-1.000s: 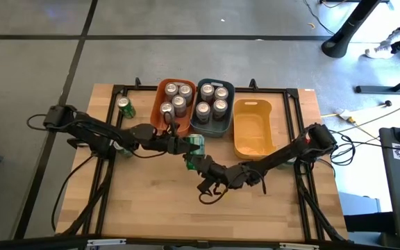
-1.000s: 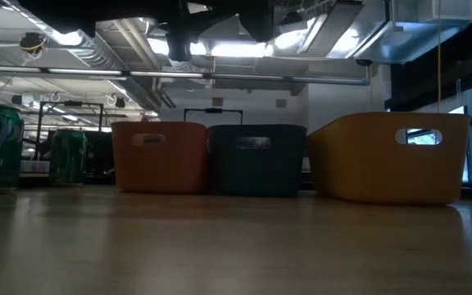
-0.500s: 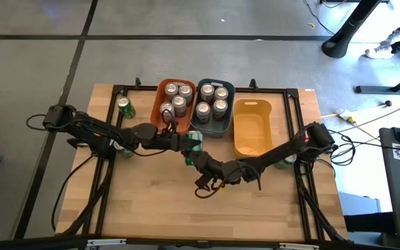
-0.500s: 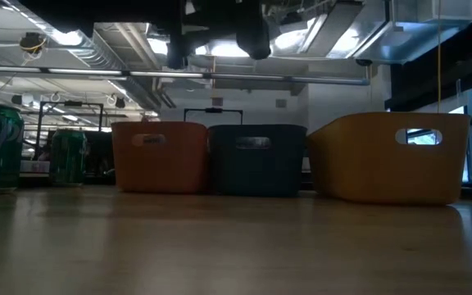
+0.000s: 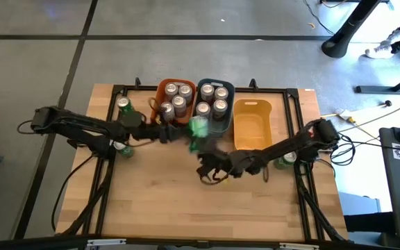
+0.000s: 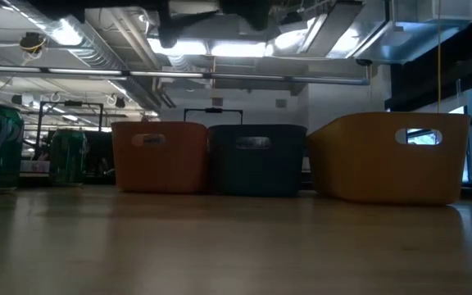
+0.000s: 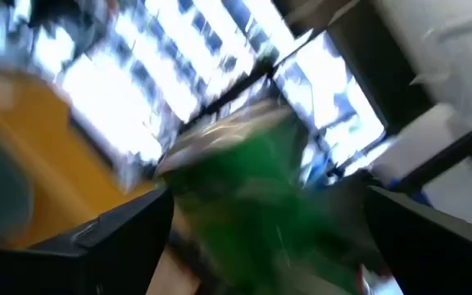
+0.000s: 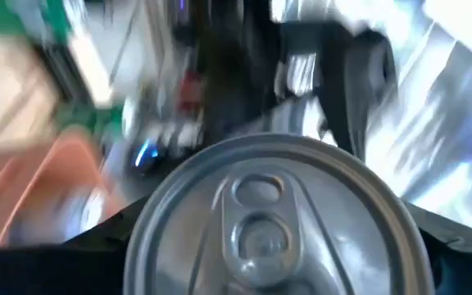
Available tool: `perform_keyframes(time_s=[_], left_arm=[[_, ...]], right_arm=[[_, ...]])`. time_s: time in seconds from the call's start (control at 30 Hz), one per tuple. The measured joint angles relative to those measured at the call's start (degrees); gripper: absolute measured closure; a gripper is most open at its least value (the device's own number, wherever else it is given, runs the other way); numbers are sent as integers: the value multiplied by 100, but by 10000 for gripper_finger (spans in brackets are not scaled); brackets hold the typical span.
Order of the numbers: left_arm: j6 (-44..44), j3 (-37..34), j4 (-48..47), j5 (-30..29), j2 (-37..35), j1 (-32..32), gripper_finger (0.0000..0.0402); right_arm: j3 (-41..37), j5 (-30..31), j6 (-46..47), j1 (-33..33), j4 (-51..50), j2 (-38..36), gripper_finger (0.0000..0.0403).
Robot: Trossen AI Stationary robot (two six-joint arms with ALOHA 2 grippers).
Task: Sort soda cans
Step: Put the top right green soda can into the yellow bin
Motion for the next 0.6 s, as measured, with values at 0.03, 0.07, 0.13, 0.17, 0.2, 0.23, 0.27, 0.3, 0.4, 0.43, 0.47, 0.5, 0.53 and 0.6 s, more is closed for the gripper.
perform_keyframes(time_s=[0.03, 0.07, 0.13, 0.17, 0.2, 0.23, 0.27, 0.3, 0.4, 0.43, 0.47, 0.5, 0.53, 0.6], left_arm=[[143, 17, -45, -24, -186, 98, 16], [296, 44, -176, -45, -372, 191, 16], [591, 41, -566, -52, -657, 337, 16], [739, 35, -757, -48, -783, 400, 16], [893, 20, -978, -38, -898, 456, 16], [1043, 0, -1166, -24, -1031, 492, 16], [1186, 3, -1193, -25, -1165, 533, 16], [1330, 24, -1220, -26, -1311, 580, 16], [1823, 30, -1647, -32, -1624, 659, 16], [1980, 27, -1854, -32, -1718, 667, 16], [2112, 14, -2103, -28, -1803, 666, 16], [2212, 5, -2321, -25, -1895, 663, 15], [2287, 5, -2454, -13, -1971, 662, 15], [2424, 22, -2719, -23, -2097, 662, 15]], right_arm=[[-17, 338, 183, -9, -53, -133, 101], [-18, 450, 350, -28, -71, -264, 101], [-3, 724, 744, -118, -446, -564, 101], [-3, 897, 1017, -148, -764, -716, 101], [-3, 1020, 1342, -182, -1096, -862, 101], [-3, 1037, 1733, -231, -1502, -1026, 101], [-3, 1062, 2163, -288, -1880, -1174, 101], [-3, 1068, 2646, -362, -2316, -1339, 101], [-1, 973, 4241, -612, -3744, -1836, 101], [-1, 902, 4844, -712, -4318, -1994, 101], [-1, 813, 5456, -840, -4834, -2156, 101], [-1, 623, 6075, -971, -5410, -2323, 101], [-1, 360, 6746, -1120, -5975, -2481, 101], [-8, -312, 7834, -1475, -6853, -2765, 101]])
